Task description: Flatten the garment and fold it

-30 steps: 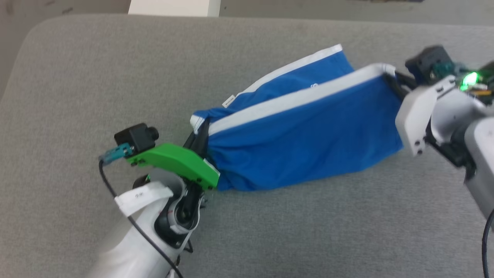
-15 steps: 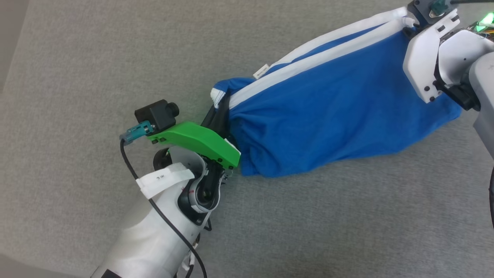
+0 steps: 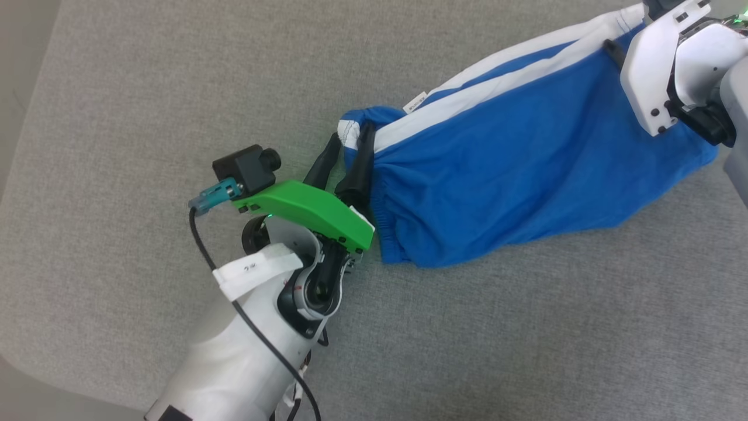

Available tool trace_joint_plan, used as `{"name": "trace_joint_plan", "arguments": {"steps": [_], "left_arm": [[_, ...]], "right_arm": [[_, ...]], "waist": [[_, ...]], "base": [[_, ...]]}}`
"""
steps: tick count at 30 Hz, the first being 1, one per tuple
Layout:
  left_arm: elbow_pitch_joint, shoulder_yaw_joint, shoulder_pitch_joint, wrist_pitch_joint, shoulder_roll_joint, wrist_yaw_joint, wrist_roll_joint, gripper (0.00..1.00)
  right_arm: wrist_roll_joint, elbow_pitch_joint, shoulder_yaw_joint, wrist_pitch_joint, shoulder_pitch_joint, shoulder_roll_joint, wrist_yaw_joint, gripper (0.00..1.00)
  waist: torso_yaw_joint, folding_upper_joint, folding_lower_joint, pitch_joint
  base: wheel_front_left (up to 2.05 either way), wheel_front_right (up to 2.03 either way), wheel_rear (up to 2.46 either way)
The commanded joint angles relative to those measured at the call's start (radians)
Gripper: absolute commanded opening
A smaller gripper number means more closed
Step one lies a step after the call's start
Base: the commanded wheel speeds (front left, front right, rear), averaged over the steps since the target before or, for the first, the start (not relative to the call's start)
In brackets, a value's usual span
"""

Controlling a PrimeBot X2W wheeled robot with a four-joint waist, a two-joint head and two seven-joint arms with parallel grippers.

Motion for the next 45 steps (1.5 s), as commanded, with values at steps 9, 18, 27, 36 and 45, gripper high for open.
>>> {"name": "trace_joint_plan", "arguments": {"steps": [9,18,27,36,45], "left_arm": [[-0.097,0.073,0.113,-0.029,0.061,0.003,0.161,1.0],[-0.219,0.298,0.301,-0.029,0.049,-0.03,0.615,1.0],[-0.261,0.48,0.399,-0.03,-0.063,-0.13,0.861,1.0],[-0.278,0.547,0.407,-0.03,-0.106,-0.189,0.918,1.0],[-0.29,0.525,0.401,-0.03,-0.107,-0.168,0.884,1.0]], "right_arm": [[0.114,0.016,-0.069,-0.142,0.092,0.021,-0.002,1.0],[0.228,0.024,-0.263,-0.217,0.255,0.063,-0.002,1.0],[0.209,0.148,-0.47,-0.253,0.283,0.154,-0.002,1.0],[0.072,0.386,-0.609,-0.234,0.181,0.187,-0.002,1.0],[0.015,0.508,-0.622,-0.077,0.115,0.242,-0.002,0.56]], "waist": [[-0.017,0.0,-0.0001,-0.139],[-0.018,0.0,-0.0001,-0.221],[-0.01,0.0,-0.0001,-0.196],[0.034,0.0,-0.0001,-0.138],[0.045,0.0,-0.0001,-0.123]], "base": [[0.0,0.0,0.0],[0.0,0.0,0.0],[0.0,0.0,0.0],[0.0,0.0,0.0],[0.0,0.0,0.0]]}}
